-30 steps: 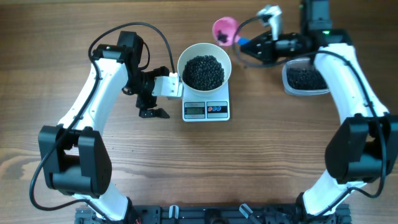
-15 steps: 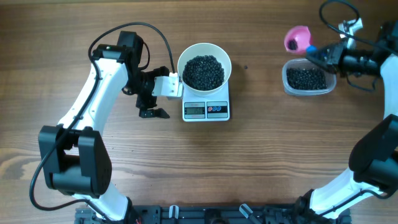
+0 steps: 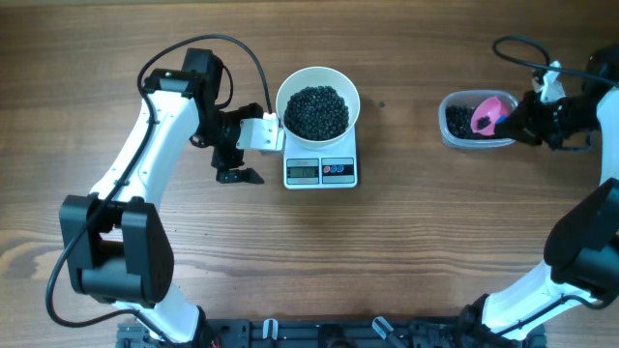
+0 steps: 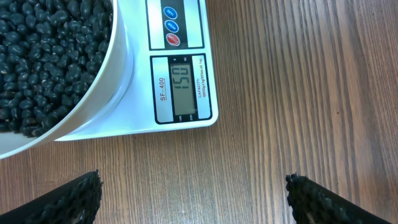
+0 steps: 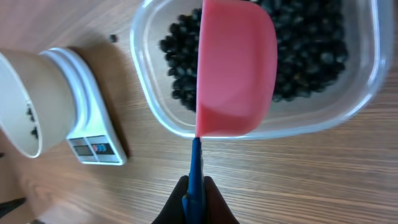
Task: Scoop item into bowl and weigh 150g on scale
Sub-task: 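Carry the scoop to the clear tub and set it inside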
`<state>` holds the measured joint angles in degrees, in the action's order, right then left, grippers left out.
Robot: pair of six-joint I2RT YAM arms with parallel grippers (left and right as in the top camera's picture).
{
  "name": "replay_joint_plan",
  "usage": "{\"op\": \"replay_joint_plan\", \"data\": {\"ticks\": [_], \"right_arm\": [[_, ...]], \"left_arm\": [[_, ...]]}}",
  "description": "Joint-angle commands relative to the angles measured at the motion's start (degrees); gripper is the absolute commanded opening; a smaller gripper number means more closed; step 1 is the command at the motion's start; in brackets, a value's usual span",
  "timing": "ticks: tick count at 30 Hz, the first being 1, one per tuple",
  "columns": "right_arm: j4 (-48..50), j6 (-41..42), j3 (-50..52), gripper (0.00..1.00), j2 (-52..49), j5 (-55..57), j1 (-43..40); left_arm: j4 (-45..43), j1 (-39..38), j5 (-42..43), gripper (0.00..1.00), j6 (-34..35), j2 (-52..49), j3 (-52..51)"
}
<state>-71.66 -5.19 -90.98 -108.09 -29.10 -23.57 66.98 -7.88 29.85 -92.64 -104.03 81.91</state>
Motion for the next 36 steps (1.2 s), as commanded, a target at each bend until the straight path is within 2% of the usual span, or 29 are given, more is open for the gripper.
{"op": "replay_joint_plan", "data": {"ticks": [1,8,9,11,12,17,18,21,23,25,31,33,36], "right_arm": [[0.9,4.2,-0.8,0.04,1.6,2.8,2.7],[3.0,4.3,-0.8,0.05,1.6,12.7,7.4],[3.4,4.3,-0.8,0.13,1.6,12.8,7.4],[4.4,4.0,-0.8,0.51,1.6,12.8,7.4],[5.3,3.8,-0.8,0.55,1.6,12.8,7.4],[11.4,3.7,-0.8,0.56,1.6,19.9,7.4],[12.9,3.6,-0.8,0.54,1.6,20.6,7.4],[14.6,3.5,-0.8,0.43,1.6,16.2,7.4],[13.7,3.7,-0.8,0.42,1.6,9.4,7.4],[12.2,3.8,-0.8,0.51,1.6,9.2,7.4],[11.8,3.7,-0.8,0.56,1.6,28.1,7.4],[11.6,3.7,-0.8,0.60,1.6,34.3,7.4],[12.4,3.7,-0.8,0.63,1.6,38.3,7.4]], "left_arm": [[0.0,-0.2,0.1,1.00,0.1,0.0,-0.3],[0.0,-0.2,0.1,1.00,0.1,0.0,-0.3],[0.0,-0.2,0.1,1.00,0.1,0.0,-0.3],[0.0,-0.2,0.1,1.00,0.1,0.0,-0.3],[0.0,-0.2,0.1,1.00,0.1,0.0,-0.3],[0.0,-0.2,0.1,1.00,0.1,0.0,-0.3],[0.0,-0.2,0.1,1.00,0.1,0.0,-0.3],[0.0,-0.2,0.1,1.00,0.1,0.0,-0.3],[0.0,-0.2,0.1,1.00,0.1,0.0,-0.3],[0.0,-0.2,0.1,1.00,0.1,0.0,-0.3],[0.0,-0.2,0.1,1.00,0.1,0.0,-0.3],[0.0,-0.2,0.1,1.00,0.1,0.0,-0.3],[0.0,-0.2,0.1,1.00,0.1,0.0,-0.3]]}}
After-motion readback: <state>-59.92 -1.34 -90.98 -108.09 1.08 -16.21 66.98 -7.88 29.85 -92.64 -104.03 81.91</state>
